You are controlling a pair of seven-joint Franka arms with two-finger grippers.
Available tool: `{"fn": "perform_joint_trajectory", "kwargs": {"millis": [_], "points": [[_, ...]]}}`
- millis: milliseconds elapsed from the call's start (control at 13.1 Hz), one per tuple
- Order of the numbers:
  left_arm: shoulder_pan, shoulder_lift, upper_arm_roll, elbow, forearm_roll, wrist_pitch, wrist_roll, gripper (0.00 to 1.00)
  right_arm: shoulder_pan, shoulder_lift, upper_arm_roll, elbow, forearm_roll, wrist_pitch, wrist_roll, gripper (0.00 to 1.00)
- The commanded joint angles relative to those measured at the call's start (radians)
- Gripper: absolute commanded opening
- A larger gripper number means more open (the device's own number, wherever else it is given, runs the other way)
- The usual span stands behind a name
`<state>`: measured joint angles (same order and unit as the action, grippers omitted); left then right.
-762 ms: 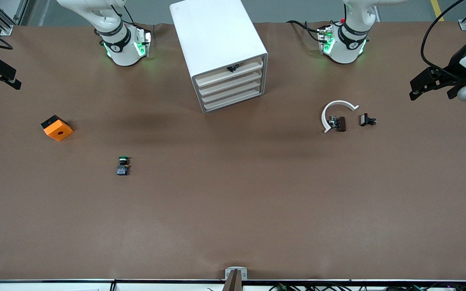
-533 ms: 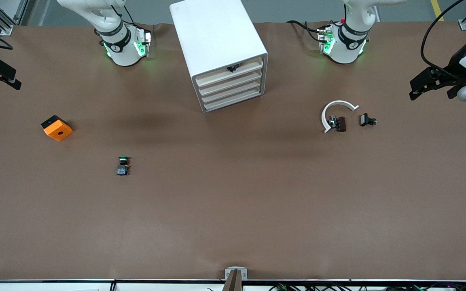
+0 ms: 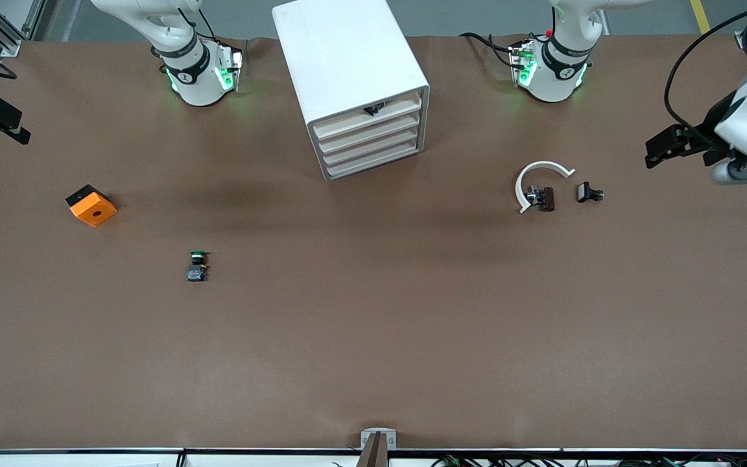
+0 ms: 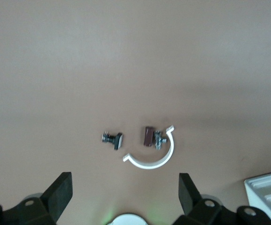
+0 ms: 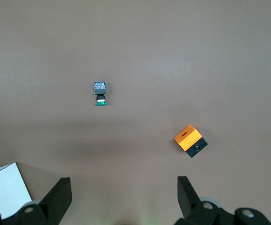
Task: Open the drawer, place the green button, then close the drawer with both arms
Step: 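Reach the right gripper toward the button while the left gripper moves toward the cabinet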
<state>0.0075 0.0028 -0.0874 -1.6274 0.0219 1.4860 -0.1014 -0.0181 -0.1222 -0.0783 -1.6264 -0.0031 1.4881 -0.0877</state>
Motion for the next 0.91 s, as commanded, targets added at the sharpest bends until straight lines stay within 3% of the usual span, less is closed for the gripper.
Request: {"fn": "perform_joint_trajectory", "kwargs": {"millis": [0,305,533,838], "points": [[-0.009,0.049,-0.006,0.026,0.021,-0.041,-0.043,1.0,0.001,0.148,0.005,0.031,0.009,-0.011,-0.009,1.0],[-0.085,0.167,-0.051,0.041,-0.008,-0.039,-0.424,1.0,-0.003,0.213,0.005,0.053,0.0,0.009,-0.058,1.0],[-0.15,0.331,-0.064,0.196,-0.086,-0.038,-0.691,1.0,-0.022,0.279,0.003,0.057,-0.009,0.059,-0.061,1.0],[-0.279,0.394,-0.064,0.201,-0.102,-0.038,-1.097,1.0,0.006,0.279,0.006,0.056,-0.006,0.069,0.058,1.0]]}}
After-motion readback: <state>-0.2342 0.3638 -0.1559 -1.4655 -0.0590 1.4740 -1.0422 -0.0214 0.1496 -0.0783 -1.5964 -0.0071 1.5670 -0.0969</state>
